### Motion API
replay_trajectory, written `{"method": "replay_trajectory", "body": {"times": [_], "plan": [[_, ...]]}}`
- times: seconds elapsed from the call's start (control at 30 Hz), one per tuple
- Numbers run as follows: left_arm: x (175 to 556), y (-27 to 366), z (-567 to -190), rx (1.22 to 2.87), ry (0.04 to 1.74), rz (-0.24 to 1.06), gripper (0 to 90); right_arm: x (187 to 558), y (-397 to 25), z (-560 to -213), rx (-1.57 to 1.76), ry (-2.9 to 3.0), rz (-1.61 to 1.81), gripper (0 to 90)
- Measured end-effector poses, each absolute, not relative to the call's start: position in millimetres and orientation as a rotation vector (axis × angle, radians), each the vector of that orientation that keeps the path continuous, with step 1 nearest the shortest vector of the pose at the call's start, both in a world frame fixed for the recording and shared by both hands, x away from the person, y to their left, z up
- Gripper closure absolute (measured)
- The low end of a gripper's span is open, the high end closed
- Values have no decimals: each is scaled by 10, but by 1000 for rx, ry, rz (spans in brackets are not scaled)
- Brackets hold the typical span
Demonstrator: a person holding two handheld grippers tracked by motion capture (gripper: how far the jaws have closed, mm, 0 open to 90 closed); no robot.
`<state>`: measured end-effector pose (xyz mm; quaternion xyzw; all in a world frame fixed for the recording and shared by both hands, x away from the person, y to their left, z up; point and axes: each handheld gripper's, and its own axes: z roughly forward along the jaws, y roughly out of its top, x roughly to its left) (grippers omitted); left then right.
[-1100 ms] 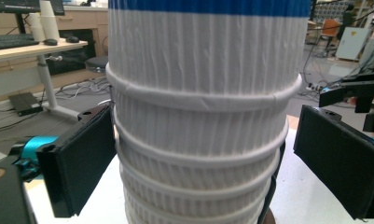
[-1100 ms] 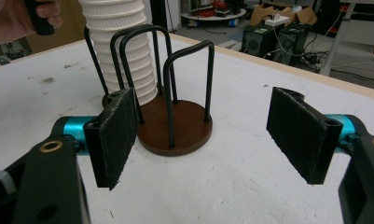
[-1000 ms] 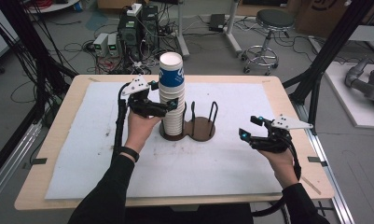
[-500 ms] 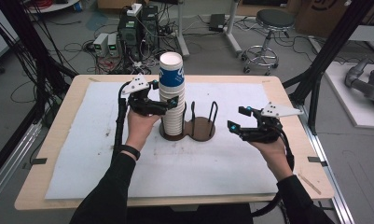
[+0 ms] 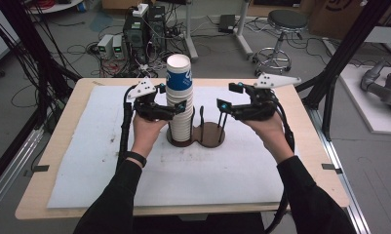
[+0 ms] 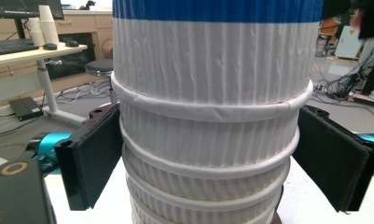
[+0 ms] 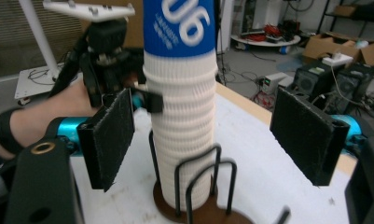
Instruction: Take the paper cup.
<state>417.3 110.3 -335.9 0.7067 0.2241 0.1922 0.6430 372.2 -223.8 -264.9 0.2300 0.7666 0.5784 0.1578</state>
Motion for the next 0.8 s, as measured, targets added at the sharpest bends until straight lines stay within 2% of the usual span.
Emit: {"method": "replay_trajectory", "body": {"times": [0.37, 0.73, 0.77, 0.8], "plan": [[4175, 1098, -3361, 1608, 509, 443, 120, 4116, -1555, -2175, 633, 2196, 1716, 203], [4162, 1091, -3354, 1614, 504, 447, 121, 4345, -1115, -2113, 710, 2279, 1649, 199], [4162, 1094, -3353, 1614, 510, 452, 121, 4365, -1066, -2125, 706, 2300, 1619, 246], [4162, 1094, -3353, 1614, 510, 452, 121, 4365, -1066, -2125, 706, 2300, 1619, 246]]}}
